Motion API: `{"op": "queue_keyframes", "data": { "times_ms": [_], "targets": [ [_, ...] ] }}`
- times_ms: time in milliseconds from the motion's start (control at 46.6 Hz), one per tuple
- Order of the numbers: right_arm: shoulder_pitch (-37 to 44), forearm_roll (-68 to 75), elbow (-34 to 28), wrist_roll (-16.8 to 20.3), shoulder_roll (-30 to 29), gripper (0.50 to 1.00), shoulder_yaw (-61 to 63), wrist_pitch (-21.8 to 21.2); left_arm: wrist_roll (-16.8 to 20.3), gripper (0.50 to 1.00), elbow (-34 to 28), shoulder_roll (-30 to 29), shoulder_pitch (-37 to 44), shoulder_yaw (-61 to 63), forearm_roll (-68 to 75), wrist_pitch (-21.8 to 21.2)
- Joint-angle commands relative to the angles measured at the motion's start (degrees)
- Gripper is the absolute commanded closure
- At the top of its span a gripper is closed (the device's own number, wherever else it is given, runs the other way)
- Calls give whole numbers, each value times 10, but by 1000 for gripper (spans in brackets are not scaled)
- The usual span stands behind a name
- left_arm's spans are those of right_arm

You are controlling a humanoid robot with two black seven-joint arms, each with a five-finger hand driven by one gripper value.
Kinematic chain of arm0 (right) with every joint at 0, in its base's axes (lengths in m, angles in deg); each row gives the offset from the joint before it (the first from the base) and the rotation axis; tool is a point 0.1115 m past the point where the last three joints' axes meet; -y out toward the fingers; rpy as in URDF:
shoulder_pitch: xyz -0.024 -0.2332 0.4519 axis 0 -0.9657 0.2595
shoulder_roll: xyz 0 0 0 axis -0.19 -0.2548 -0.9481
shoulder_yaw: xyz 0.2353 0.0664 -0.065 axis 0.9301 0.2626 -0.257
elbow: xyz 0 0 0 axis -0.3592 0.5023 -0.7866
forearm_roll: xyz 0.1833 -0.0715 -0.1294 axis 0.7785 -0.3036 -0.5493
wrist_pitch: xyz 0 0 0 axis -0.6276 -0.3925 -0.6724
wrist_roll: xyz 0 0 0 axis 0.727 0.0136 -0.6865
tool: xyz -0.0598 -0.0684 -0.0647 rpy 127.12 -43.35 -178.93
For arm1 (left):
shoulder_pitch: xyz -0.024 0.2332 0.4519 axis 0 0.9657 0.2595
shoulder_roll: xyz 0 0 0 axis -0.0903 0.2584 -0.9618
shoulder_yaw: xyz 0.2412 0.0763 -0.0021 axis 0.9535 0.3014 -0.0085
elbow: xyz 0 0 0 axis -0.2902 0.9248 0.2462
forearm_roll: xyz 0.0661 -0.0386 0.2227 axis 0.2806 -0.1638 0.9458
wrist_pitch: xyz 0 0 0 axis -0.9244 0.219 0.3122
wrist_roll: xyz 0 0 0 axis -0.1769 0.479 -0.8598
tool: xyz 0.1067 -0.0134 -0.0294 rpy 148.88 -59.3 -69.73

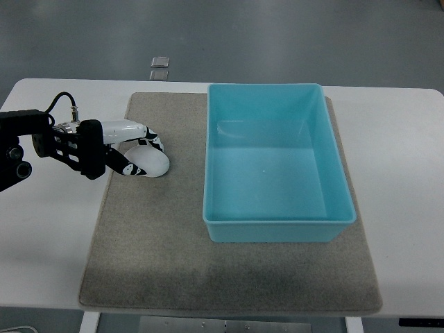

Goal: Place white toy into blue box with left hand
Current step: 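Lift the white rabbit toy off the mat with the left hand, then carry the toy over the blue box with the left hand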

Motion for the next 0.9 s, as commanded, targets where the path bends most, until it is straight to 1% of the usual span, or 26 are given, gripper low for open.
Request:
{"op": "queue_keyframes", "data": {
  "times_ms": [0, 279, 515, 579, 687, 751, 880],
  "targets": [
    [0, 0, 0, 0, 0, 564, 0, 0, 0, 1000, -1, 7, -3, -1, 0, 0],
    [0, 0, 0, 0, 0, 564, 0, 1, 1, 1000, -4, 2, -22, -1, -2, -1],
    [0, 0, 0, 0, 0, 564, 0, 0, 1, 1000, -3, -10, -60, -6, -6, -4],
    [1, 0, 0, 0, 0, 564, 0, 0, 2, 1000, -3, -12, -72, -8, -7, -19],
    [0, 0, 0, 0, 0, 564, 0, 1, 3, 1000, -3, -12, -83, -7, -5, -67],
    [0, 0, 0, 0, 0, 564, 0, 0, 3, 1000, -3, -10, -89, -6, -3, -86],
    [0, 0, 0, 0, 0, 564, 0, 0, 3, 1000, -3, -7, -110, -6, -2, -94]
  ]
}}
